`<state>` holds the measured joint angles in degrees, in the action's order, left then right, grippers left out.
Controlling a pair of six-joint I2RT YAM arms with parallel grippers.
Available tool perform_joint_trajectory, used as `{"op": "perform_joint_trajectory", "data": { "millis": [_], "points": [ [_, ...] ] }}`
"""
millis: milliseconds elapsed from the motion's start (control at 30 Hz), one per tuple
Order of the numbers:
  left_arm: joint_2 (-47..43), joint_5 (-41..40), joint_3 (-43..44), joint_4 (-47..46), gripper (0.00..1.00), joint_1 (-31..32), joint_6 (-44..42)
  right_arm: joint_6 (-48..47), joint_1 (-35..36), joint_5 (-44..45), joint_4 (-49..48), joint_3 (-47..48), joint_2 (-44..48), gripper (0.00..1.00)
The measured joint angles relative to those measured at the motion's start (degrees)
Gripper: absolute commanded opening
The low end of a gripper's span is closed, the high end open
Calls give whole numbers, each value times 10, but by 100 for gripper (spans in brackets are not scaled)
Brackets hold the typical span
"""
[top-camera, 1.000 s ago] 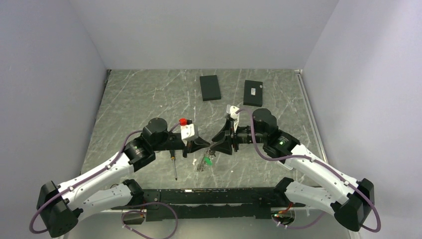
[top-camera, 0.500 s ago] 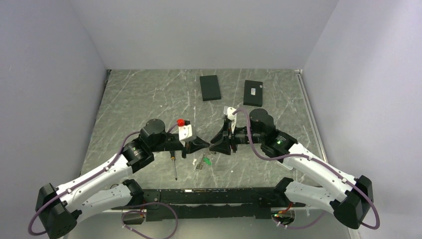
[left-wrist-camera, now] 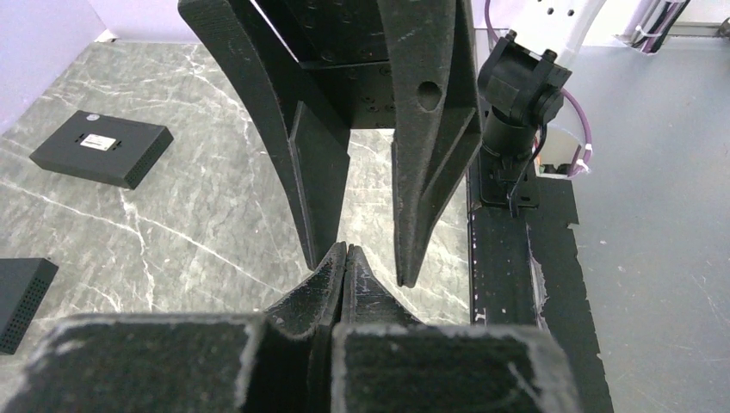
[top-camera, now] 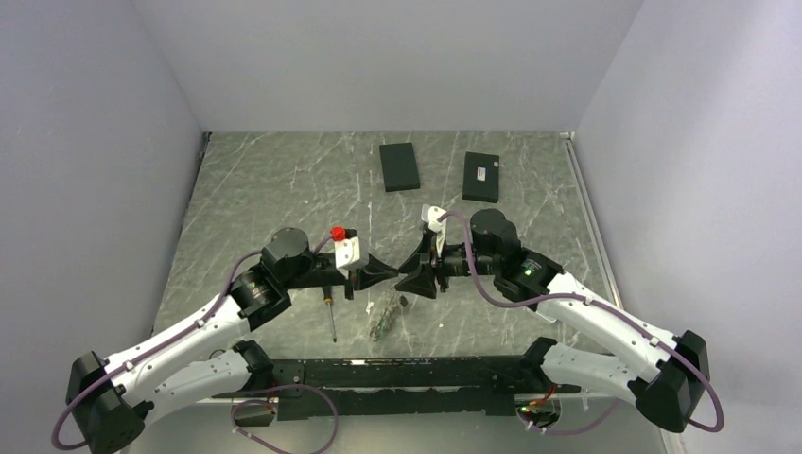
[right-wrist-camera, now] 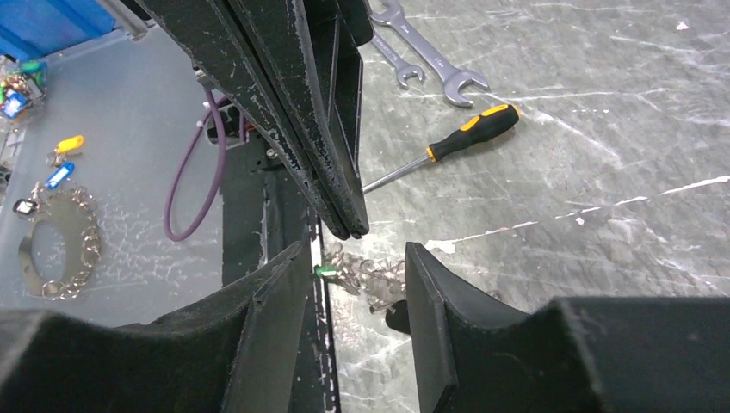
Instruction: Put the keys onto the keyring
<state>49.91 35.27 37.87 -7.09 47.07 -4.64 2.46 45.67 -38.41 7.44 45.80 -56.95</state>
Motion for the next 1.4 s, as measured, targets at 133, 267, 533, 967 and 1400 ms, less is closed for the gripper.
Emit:
{"op": "perform_joint_trajectory", "data": {
  "millis": [133, 267, 533, 967, 1400],
  "points": [
    [-6, -1, 0, -2, 0, 0, 0, 0, 2, 5, 0, 0, 5, 49],
    [-8, -8, 0, 4, 0, 0, 0, 7, 3, 41, 0, -3, 12, 46],
    [32, -87, -27, 11, 34, 3, 39, 120, 4, 249, 7, -87, 33, 48],
    [144, -186, -35, 43, 54, 58, 38, 276, 18, 363, 88, -141, -12, 44],
    [230, -223, -34, 6, 54, 111, 74, 327, 27, 342, 79, -158, -99, 40]
  ]
}}
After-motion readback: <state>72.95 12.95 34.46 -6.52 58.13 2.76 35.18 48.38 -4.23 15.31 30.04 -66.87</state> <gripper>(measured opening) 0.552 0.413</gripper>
